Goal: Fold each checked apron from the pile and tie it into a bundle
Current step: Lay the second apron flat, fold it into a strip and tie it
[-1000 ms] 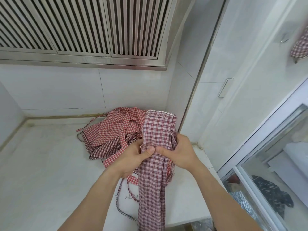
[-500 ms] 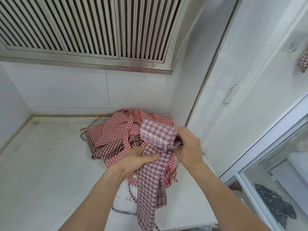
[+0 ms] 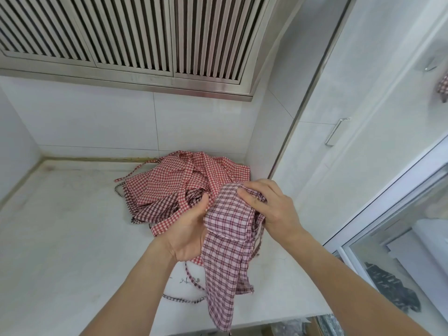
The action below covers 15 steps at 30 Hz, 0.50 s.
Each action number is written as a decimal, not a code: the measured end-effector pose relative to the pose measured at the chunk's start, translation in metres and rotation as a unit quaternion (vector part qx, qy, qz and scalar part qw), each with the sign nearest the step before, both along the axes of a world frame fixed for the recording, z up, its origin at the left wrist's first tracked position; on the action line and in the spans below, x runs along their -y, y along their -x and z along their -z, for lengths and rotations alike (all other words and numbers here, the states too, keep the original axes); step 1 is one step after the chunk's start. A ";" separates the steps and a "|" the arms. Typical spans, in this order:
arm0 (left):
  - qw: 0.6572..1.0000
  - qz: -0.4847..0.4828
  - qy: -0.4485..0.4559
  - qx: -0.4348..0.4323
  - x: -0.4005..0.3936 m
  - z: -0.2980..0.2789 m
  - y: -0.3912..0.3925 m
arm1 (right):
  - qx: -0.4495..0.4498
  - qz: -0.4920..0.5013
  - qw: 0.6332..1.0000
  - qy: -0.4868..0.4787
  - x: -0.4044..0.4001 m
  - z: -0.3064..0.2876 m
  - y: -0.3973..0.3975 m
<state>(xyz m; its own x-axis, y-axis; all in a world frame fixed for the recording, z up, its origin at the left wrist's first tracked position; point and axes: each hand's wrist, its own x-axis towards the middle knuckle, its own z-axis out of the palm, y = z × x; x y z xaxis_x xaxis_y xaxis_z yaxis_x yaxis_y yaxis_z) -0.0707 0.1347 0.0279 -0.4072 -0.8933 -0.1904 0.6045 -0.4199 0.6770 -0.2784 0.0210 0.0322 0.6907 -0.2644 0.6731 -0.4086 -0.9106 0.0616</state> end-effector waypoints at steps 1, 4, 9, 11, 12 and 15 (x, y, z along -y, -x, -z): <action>0.999 -0.014 -0.008 0.051 0.000 -0.004 0.003 | -0.002 0.001 1.000 -0.005 0.000 -0.002 0.001; 0.989 -0.052 -0.016 0.140 0.004 -0.012 0.005 | 0.018 0.016 0.995 -0.094 -0.004 -0.004 0.004; 0.987 -0.106 -0.035 0.115 0.003 0.000 -0.004 | 0.100 0.118 0.901 -0.406 0.001 -0.010 0.026; 0.988 -0.118 -0.035 0.088 0.002 0.004 -0.009 | 0.067 0.164 0.868 -0.465 0.013 -0.005 0.041; 0.989 -0.118 -0.030 0.077 0.002 0.005 -0.011 | 0.055 0.190 0.849 -0.490 0.020 0.000 0.049; 0.991 -0.103 0.004 0.089 0.003 0.008 -0.012 | -0.023 0.266 0.780 -0.566 0.028 0.009 0.067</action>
